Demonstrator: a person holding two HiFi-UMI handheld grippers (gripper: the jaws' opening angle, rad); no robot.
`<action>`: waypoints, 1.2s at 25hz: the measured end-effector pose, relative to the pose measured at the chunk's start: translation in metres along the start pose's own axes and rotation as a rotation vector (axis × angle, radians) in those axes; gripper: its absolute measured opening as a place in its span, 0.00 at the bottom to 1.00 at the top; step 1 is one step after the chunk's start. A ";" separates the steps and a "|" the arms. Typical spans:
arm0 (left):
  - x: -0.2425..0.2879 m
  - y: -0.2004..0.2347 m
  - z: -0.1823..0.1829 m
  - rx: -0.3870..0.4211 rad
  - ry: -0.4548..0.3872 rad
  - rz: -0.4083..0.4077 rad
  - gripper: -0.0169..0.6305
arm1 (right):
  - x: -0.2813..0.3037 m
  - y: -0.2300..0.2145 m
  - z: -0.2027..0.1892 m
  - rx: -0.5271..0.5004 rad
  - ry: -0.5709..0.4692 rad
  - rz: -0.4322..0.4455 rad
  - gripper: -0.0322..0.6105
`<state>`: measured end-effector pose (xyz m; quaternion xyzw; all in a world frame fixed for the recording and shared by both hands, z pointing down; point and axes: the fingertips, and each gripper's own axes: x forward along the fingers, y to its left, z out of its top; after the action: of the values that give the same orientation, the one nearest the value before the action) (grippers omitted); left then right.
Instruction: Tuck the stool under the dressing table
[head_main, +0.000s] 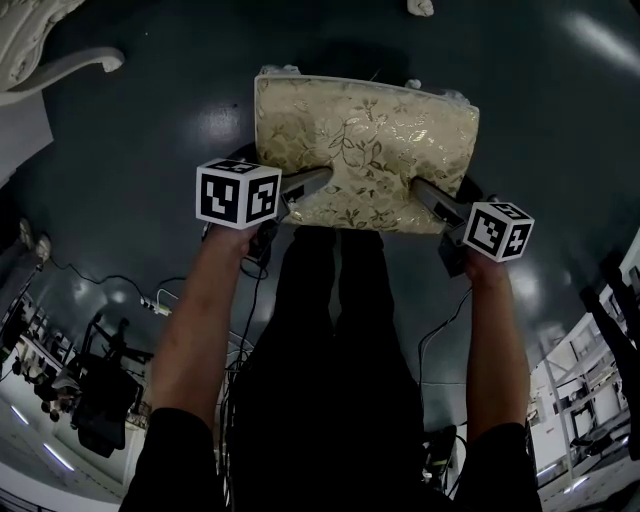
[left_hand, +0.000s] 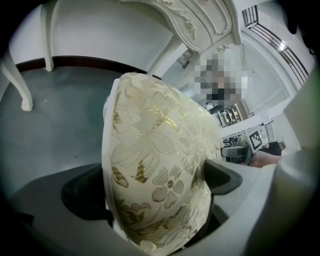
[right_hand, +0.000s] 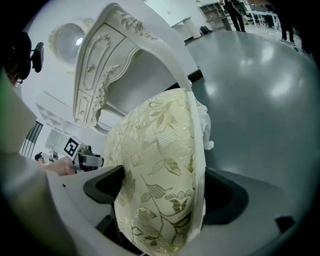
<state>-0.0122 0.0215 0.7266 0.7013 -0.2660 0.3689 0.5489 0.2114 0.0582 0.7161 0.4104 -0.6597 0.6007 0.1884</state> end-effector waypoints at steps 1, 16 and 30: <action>0.000 0.000 -0.001 -0.007 -0.012 0.001 0.93 | 0.000 0.000 0.001 -0.011 0.006 0.002 0.78; -0.004 -0.005 -0.008 -0.049 -0.089 0.027 0.93 | -0.001 -0.001 0.008 -0.059 0.042 0.049 0.78; -0.019 -0.011 -0.002 -0.063 -0.212 0.034 0.93 | -0.003 0.012 0.023 -0.138 0.030 0.089 0.78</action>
<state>-0.0146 0.0253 0.7052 0.7142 -0.3459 0.2937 0.5330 0.2097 0.0368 0.7019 0.3577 -0.7142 0.5676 0.1994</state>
